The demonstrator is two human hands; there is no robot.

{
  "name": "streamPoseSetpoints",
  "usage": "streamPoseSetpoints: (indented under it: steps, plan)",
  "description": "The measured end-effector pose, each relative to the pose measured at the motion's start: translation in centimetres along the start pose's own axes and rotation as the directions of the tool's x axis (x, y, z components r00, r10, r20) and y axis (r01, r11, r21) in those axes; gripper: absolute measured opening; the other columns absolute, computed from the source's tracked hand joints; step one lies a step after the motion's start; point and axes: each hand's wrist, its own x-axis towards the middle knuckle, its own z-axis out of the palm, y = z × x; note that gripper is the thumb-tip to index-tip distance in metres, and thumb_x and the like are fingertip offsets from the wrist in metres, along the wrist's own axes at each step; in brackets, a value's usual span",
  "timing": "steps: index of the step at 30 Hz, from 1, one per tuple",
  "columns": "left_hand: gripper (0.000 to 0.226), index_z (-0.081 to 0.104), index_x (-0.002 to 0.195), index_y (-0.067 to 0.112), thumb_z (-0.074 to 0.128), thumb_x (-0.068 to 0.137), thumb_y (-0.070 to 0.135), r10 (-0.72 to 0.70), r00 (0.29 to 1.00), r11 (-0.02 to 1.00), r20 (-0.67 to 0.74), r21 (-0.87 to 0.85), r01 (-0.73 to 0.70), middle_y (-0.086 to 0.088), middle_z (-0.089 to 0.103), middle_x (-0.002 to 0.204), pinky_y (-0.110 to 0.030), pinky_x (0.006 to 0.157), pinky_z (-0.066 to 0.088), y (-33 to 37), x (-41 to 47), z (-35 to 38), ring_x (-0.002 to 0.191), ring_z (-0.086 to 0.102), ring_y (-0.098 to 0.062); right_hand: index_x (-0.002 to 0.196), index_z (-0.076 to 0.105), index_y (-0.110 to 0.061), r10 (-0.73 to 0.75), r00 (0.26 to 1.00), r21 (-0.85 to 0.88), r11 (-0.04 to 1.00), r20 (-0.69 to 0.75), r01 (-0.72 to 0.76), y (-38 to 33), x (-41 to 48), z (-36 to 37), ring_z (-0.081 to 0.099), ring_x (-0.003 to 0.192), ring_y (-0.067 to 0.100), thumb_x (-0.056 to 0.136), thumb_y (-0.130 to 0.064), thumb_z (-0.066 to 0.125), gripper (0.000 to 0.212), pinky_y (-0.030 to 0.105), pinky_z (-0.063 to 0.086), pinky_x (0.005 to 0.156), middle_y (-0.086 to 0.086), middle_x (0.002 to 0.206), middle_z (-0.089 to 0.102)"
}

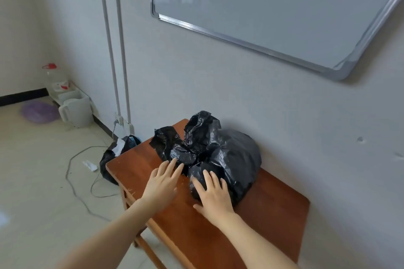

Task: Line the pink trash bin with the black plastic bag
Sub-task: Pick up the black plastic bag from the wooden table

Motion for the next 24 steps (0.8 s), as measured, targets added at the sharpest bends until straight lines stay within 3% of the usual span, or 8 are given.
streamPoseSetpoints:
  steps: [2, 4, 6, 7, 10, 15, 21, 24]
  plan:
    - [0.080, -0.003, 0.145, 0.026, 0.052, 0.087, 0.025, 0.087, 0.996, 0.994, 0.017, 0.069, -0.088, -0.007, -0.001, 0.158, -0.046, 0.116, 0.016, -0.4, 2.4, 1.2, 0.144, 0.004, -0.029, 0.142, 0.022, -0.024, 0.010, 0.998, -0.022, 1.000, -0.056, -0.012, 0.9, 1.0, 0.2, 0.033, 0.133, 0.035, 0.084, -0.024, 0.064, 0.071, 0.047, 0.034, 0.107, 0.021, 0.149, 0.027]
    - [0.087, -0.014, 0.142, 0.029, 0.054, 0.088, 0.028, 0.187, 0.981, 0.971, 0.040, 0.141, -0.191, -0.003, -0.014, 0.155, -0.049, 0.117, 0.007, -0.6, 4.5, 2.2, 0.145, -0.004, -0.030, 0.118, 0.059, -0.024, -0.016, 0.985, -0.025, 1.000, -0.174, 0.011, 2.3, 1.3, 0.1, 0.066, 0.093, 0.019, 0.056, -0.026, 0.086, 0.067, 0.027, 0.055, 0.077, 0.007, 0.110, 0.068]
    - [0.089, -0.021, 0.140, 0.030, 0.052, 0.089, 0.025, 0.271, 0.959, 0.934, 0.081, 0.218, -0.282, 0.000, -0.019, 0.153, -0.053, 0.116, -0.002, -0.6, 6.5, 2.9, 0.144, -0.012, -0.030, 0.079, 0.072, -0.026, -0.045, 0.970, -0.037, 0.999, -0.238, 0.037, 3.9, 1.1, -0.2, 0.066, 0.061, 0.005, 0.033, -0.030, 0.094, 0.051, 0.014, 0.052, 0.052, -0.009, 0.069, 0.071]
    - [0.087, -0.022, 0.140, 0.029, 0.049, 0.090, 0.019, 0.287, 0.952, 0.918, 0.104, 0.253, -0.305, -0.002, -0.015, 0.155, -0.055, 0.115, -0.004, -0.7, 7.3, 3.1, 0.143, -0.014, -0.030, 0.070, 0.071, -0.025, -0.048, 0.962, -0.039, 0.999, -0.268, 0.039, 4.9, 0.9, -0.3, 0.064, 0.057, 0.004, 0.030, -0.029, 0.094, 0.046, 0.012, 0.050, 0.048, -0.010, 0.062, 0.068]
    - [0.078, -0.010, 0.144, 0.025, 0.045, 0.090, 0.013, 0.264, 0.953, 0.906, 0.150, 0.302, -0.298, -0.004, 0.007, 0.158, -0.059, 0.113, -0.006, -1.1, 8.9, 3.6, 0.145, -0.008, -0.029, 0.068, 0.070, -0.018, 0.002, 0.936, 0.021, 1.000, -0.352, 0.006, 8.2, -0.4, -1.4, 0.066, 0.059, 0.010, 0.030, -0.016, 0.093, 0.044, 0.014, 0.052, 0.049, -0.007, 0.065, 0.070]
    - [0.045, 0.040, 0.134, 0.025, 0.048, 0.091, 0.031, 0.188, 0.980, 0.968, 0.067, 0.159, -0.197, 0.003, 0.054, 0.133, -0.055, 0.115, 0.001, -2.0, 8.6, 2.2, 0.136, 0.030, -0.021, 0.072, 0.070, -0.011, 0.097, 0.904, 0.112, 0.992, -0.416, -0.055, 11.2, -0.7, -4.0, 0.068, 0.064, 0.017, 0.041, 0.000, 0.088, 0.037, 0.017, 0.054, 0.050, 0.000, 0.071, 0.071]
    - [0.029, 0.052, 0.120, 0.027, 0.047, 0.091, 0.028, -0.041, 0.993, 0.997, -0.114, 0.060, 0.048, 0.007, 0.066, 0.114, -0.037, 0.110, 0.020, -5.3, 3.1, -3.2, 0.117, 0.051, -0.016, 0.077, 0.070, -0.004, -0.012, 0.882, 0.235, 0.962, -0.471, 0.138, 8.8, 2.8, -5.5, 0.068, 0.070, 0.025, 0.057, 0.010, 0.078, 0.025, 0.027, 0.056, 0.053, 0.009, 0.075, 0.072]
    - [0.027, 0.055, 0.115, 0.027, 0.045, 0.090, 0.027, -0.213, 0.961, 0.970, -0.175, 0.080, 0.230, 0.008, 0.068, 0.107, -0.030, 0.103, 0.027, -7.1, -3.2, -5.4, 0.109, 0.055, -0.014, 0.087, 0.069, -0.003, -0.132, 0.878, 0.291, 0.912, -0.461, 0.289, 5.3, 4.1, -5.8, 0.065, 0.084, 0.027, 0.071, 0.005, 0.070, 0.018, 0.032, 0.055, 0.064, 0.011, 0.088, 0.072]
